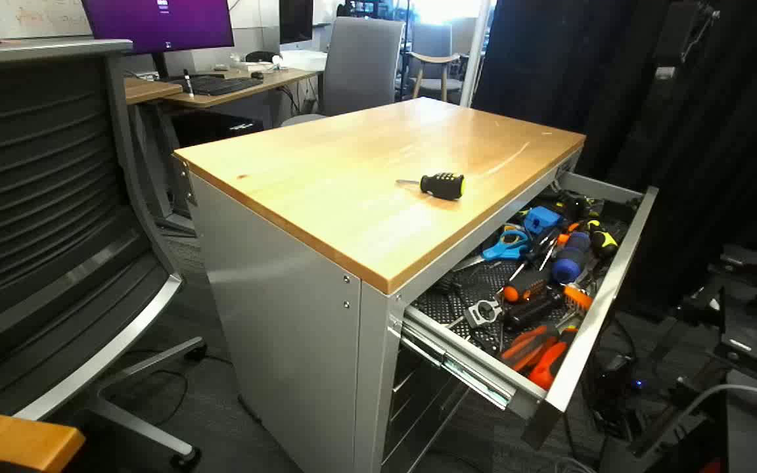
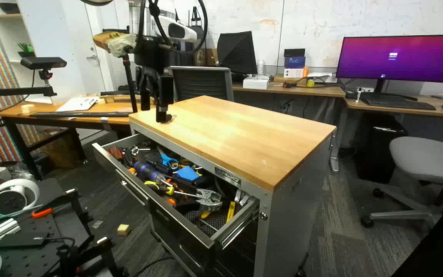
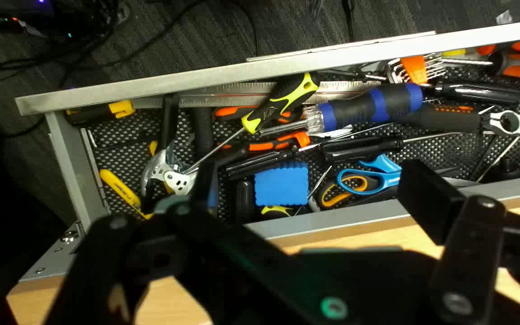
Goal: Pick up the screwdriver and put it in the open drawer and then close the drawer
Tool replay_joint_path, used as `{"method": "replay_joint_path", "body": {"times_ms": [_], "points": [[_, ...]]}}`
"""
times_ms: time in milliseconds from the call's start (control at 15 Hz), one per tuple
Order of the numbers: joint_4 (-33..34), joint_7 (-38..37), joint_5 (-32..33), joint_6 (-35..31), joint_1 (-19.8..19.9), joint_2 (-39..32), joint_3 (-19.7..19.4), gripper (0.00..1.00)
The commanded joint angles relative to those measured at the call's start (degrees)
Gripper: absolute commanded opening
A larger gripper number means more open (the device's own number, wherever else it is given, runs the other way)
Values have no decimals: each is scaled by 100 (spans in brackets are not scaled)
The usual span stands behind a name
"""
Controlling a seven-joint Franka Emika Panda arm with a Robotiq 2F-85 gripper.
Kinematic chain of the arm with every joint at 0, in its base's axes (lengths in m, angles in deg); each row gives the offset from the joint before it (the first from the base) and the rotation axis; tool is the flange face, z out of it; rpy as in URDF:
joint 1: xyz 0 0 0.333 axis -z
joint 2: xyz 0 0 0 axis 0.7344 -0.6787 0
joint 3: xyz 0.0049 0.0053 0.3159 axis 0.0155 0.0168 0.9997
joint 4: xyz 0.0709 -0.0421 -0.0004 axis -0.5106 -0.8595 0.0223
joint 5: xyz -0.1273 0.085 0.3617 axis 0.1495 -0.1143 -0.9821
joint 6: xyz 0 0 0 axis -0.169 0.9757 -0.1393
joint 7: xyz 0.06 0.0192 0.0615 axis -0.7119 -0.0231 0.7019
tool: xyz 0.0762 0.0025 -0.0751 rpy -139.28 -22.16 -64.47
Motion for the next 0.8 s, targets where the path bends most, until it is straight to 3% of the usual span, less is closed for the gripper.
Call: {"method": "replay_joint_path", "body": {"times_ms": [0,333,733], "points": [[23,12,-14,7,43,-1,41,100],[67,12,-14,7,43,1,41,100],[1075,-118,183,175,-652,-1701,889,100]]}}
